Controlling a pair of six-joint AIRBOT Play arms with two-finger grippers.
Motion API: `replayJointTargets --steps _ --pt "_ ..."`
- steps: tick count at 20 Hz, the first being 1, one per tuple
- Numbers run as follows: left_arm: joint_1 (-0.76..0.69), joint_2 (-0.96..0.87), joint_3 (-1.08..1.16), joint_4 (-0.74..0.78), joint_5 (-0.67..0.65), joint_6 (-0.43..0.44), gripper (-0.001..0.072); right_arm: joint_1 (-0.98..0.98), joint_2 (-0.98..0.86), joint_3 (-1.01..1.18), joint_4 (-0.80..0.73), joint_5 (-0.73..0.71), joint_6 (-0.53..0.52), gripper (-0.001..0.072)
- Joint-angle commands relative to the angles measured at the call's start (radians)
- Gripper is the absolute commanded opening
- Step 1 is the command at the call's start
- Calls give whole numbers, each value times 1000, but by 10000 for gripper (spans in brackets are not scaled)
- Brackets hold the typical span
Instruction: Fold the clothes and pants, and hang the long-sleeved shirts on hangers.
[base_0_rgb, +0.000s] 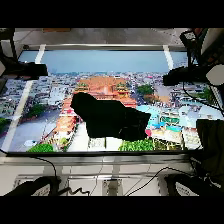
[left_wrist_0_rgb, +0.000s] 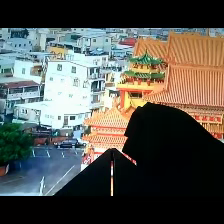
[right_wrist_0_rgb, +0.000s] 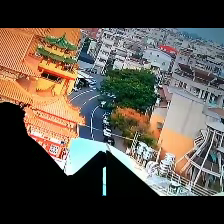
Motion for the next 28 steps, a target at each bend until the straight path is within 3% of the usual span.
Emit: replayJointTargets --steps 1,16,20,22,28 --pt "1 0 0 0 0 0 19 0 0 1 0 0 0 34" --pt "1 0 0 0 0 0 19 0 0 1 21 -21 10 34" --pt "1 0 0 0 0 0 19 0 2 0 149 99 37 34" --pt "1 0 0 0 0 0 19 0 7 -16 155 198 -2 33" --pt "1 0 0 0 0 0 19 0 256 -437 167 180 -49 34"
